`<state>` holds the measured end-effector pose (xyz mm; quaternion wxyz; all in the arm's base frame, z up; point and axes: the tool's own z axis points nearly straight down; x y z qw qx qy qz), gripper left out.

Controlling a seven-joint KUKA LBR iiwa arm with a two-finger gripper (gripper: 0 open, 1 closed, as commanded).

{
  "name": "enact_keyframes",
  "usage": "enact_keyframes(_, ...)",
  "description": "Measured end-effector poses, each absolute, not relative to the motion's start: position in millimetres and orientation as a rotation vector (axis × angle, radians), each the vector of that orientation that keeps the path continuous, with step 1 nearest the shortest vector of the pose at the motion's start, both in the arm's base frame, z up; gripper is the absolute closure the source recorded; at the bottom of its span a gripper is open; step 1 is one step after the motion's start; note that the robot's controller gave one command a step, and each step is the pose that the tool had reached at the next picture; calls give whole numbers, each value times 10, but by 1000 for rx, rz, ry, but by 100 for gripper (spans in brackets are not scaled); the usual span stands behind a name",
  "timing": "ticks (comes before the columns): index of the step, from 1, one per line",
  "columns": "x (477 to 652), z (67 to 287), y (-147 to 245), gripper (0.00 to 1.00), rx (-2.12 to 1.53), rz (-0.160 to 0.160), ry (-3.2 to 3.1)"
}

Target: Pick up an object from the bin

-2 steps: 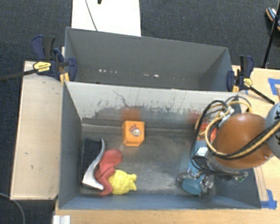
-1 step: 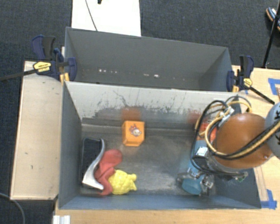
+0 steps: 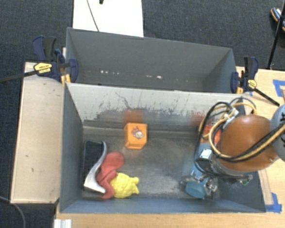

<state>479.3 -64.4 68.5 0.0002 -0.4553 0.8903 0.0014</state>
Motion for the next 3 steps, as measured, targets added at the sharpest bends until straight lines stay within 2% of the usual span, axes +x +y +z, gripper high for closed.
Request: enact_keyframes(3, 4785, 841, -635, 100, -1426, 8, 2803)
